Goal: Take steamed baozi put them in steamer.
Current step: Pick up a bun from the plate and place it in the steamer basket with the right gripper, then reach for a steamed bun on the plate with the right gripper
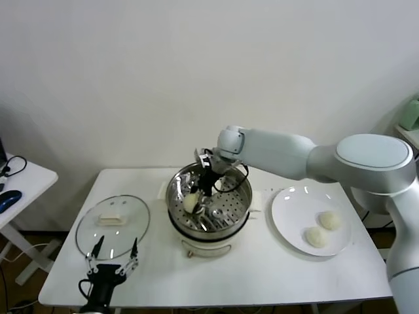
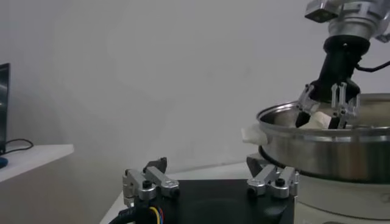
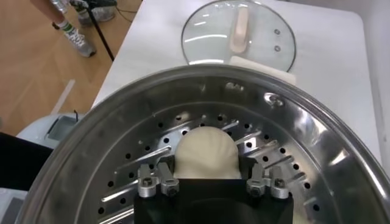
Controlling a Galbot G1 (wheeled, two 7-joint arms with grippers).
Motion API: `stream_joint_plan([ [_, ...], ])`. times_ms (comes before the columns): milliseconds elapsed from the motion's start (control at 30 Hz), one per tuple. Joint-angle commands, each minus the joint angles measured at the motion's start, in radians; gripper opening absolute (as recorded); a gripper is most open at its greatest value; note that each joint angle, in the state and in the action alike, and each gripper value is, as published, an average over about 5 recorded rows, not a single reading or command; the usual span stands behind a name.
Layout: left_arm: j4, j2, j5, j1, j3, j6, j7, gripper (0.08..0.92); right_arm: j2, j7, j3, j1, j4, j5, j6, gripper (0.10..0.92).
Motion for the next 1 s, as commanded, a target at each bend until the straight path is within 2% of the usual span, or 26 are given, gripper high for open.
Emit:
stream_joint_plan([
  [33, 0.003, -0.001, 0.001, -0.002, 0.001, 0.001, 0.000, 0.823, 0.004, 0.003, 0.001, -0.007, -0.005, -0.012, 0.005, 0.727],
  [200, 0.004, 0.000, 0.000, -0.005, -0.001, 0.002, -0.001, 0.823, -0.008, 0.000, 0.007, 0.002, 0.005, -0.013, 0.009, 0.815],
  [467, -0.017, -0.002, -0.011, -0.020, 0.003, 0.008, -0.026, 0.823, -0.100, -0.017, 0.019, 0.085, 0.116, -0.011, 0.008, 0.823],
  [767, -0.024, 0.010, -0.014, -0.024, 0.004, 0.017, -0.027, 0.823, -0.393, -0.088, -0.057, 0.304, 0.359, -0.050, 0.020, 0.823],
  [1000, -0.046, 0.019, -0.038, -0.044, 0.036, 0.060, -0.032, 0.823, -0.645, -0.136, -0.067, 0.351, 0.470, -0.263, 0.078, 0.823],
])
